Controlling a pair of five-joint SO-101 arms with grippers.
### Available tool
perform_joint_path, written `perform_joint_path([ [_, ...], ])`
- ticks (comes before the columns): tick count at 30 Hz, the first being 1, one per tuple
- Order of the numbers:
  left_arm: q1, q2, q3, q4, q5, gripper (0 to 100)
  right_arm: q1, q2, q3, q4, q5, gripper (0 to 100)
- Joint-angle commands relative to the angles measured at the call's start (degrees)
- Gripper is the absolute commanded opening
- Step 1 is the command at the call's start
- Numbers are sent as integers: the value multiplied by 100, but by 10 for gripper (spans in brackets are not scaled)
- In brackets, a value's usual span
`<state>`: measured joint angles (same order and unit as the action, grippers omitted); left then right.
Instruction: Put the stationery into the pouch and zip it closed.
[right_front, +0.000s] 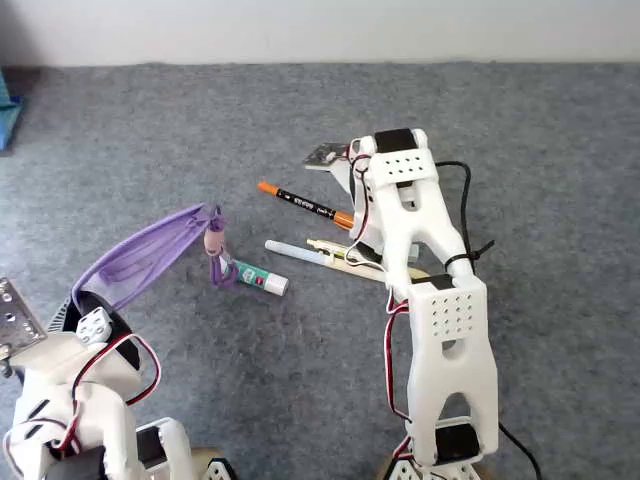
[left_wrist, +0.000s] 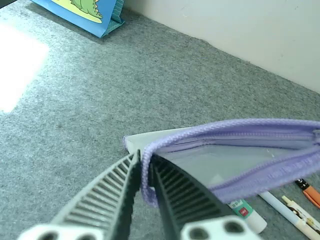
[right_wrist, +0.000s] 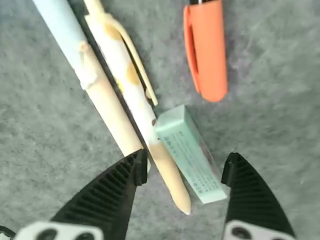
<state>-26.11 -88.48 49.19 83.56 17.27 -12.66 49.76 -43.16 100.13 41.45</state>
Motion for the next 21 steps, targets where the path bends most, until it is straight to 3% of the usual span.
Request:
perform_joint_path([
  [1,-35,9,-277,26,53,13,13,-312,-18,-251,70,256],
  [11,-44,9,-277,26,53,13,453,198,-18,-840,70,251],
  [21,-44,9,-268,26,53,13,75,207,-18,-532,88,68],
])
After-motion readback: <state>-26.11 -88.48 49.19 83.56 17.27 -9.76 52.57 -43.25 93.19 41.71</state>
